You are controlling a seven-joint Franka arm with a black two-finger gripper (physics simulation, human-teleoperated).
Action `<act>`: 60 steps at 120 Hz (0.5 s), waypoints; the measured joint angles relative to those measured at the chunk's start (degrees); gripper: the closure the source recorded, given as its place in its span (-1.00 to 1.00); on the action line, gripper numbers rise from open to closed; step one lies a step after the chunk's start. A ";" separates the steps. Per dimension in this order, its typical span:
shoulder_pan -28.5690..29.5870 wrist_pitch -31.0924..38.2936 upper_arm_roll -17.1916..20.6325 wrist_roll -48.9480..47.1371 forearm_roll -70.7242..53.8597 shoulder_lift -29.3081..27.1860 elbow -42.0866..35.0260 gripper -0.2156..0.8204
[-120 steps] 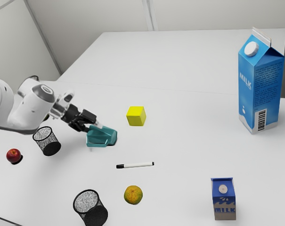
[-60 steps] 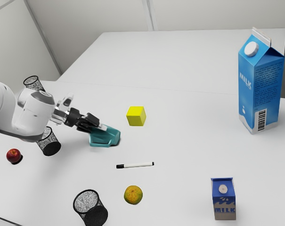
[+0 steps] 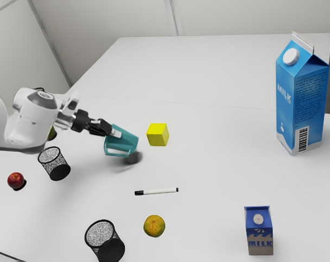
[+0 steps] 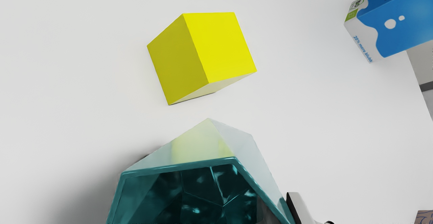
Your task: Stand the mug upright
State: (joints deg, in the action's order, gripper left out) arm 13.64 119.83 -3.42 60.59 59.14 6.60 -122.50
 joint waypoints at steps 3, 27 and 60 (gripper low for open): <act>-0.18 0.03 0.00 0.05 -0.59 -0.55 0.12 0.89; -1.78 0.10 0.40 -3.14 -14.36 -5.24 1.37 0.91; -6.11 -3.06 0.45 -16.45 -36.33 -8.65 3.47 0.92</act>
State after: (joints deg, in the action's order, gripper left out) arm 7.54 116.77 -2.96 44.14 22.81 -2.04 -119.02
